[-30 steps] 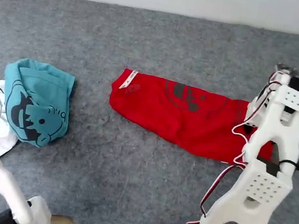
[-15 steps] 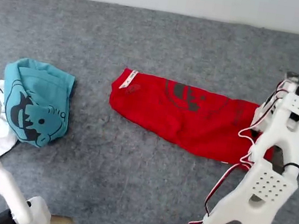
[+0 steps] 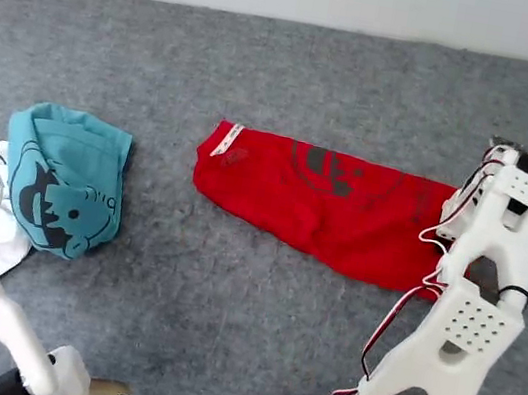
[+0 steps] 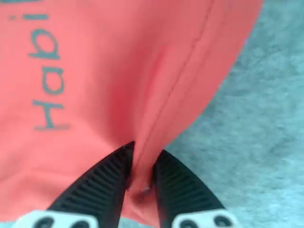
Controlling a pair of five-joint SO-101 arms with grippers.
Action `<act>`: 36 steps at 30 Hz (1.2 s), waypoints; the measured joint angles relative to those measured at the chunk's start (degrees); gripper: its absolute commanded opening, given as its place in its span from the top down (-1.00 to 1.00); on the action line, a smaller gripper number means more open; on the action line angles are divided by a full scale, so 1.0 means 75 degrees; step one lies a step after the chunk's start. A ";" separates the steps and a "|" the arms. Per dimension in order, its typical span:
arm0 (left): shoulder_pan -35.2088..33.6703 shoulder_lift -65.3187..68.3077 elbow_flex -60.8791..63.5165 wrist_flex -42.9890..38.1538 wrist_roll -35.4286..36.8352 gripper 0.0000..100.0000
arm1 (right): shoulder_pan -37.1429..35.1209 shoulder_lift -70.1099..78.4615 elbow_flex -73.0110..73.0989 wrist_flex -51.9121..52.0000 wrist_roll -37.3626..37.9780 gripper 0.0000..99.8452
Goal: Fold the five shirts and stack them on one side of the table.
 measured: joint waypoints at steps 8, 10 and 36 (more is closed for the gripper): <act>0.0000 0.0000 0.0000 0.0000 0.0000 0.86 | 0.1231 -0.0856 0.0000 0.0105 0.2333 0.98; 0.0000 0.0000 0.0000 0.0000 0.0000 0.86 | 0.1606 -0.0891 0.0000 0.0035 0.2860 0.98; 0.0000 0.0000 0.0000 -0.0152 0.0199 0.87 | -0.4290 -0.3247 0.0012 0.1219 0.2098 0.98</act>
